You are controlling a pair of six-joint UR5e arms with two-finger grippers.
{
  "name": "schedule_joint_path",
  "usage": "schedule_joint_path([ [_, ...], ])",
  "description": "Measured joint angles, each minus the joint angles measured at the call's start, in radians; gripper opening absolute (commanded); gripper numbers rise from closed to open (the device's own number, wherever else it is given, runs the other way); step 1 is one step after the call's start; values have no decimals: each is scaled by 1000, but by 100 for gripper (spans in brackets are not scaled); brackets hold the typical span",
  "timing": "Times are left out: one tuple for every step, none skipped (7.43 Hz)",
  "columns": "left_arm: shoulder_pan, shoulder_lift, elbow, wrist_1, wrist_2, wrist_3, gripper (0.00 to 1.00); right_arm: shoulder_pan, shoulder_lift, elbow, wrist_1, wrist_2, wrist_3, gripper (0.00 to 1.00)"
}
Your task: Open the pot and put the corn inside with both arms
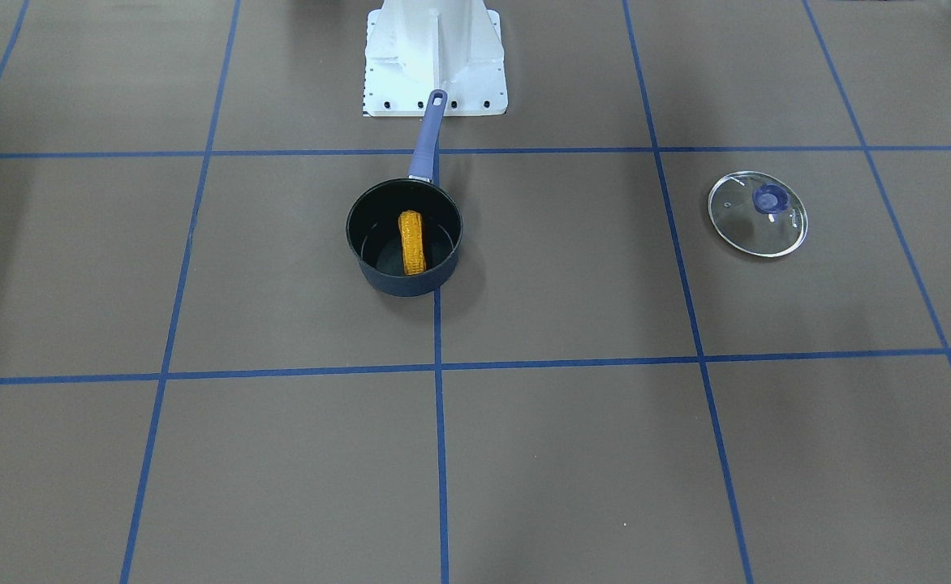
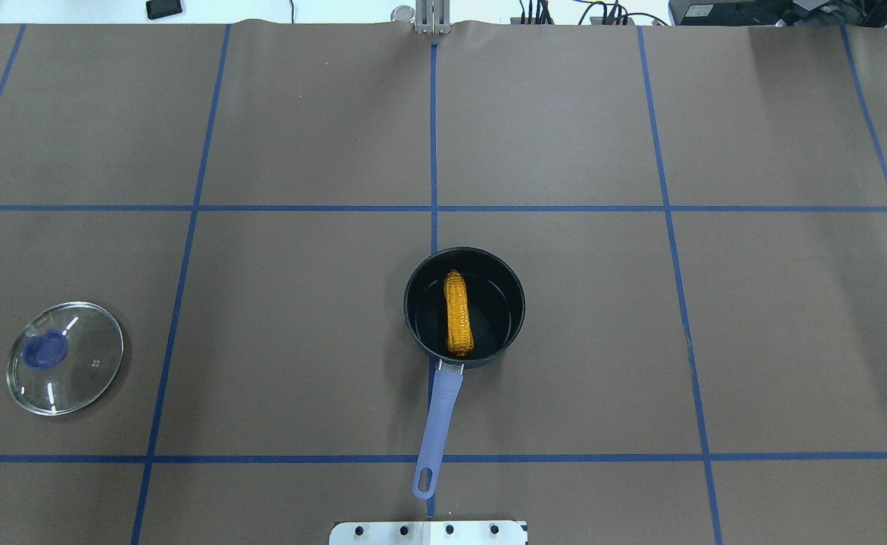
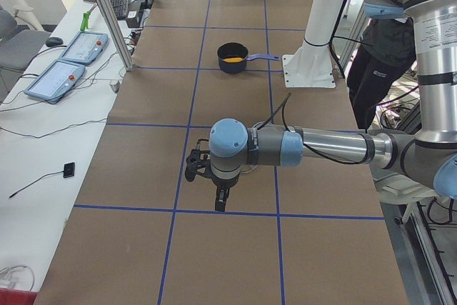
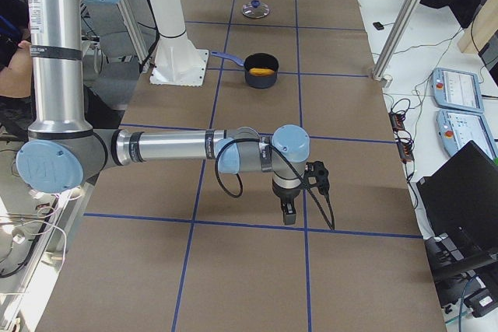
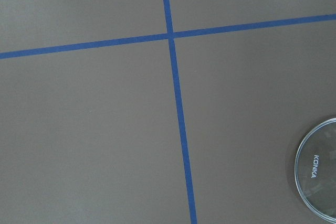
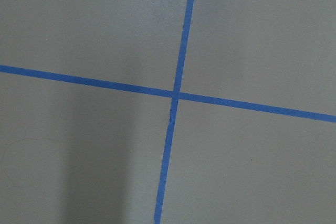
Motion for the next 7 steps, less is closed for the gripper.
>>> schedule_joint_path([
  [0, 0, -1, 0, 0, 0, 99, 0, 0, 0, 0, 1, 0, 100],
  [0, 1, -1, -1, -1, 0, 99, 0, 1, 1, 0, 1, 0, 100],
  [0, 0, -2, -1, -1, 0, 99, 0, 1, 1, 0, 1, 0, 100],
  [1, 0, -2, -2, -1, 0, 99, -1, 1, 1, 0, 2, 0, 100],
  [1, 0, -3, -2, -2, 0, 99, -1, 1, 0, 0, 2, 0, 100],
  [1, -1, -3, -2, -3, 0, 99, -1, 1, -5, 0, 3, 0, 100],
  [1, -1, -4, -2, -5, 0, 99, -1, 1, -11, 0, 3, 0, 100],
])
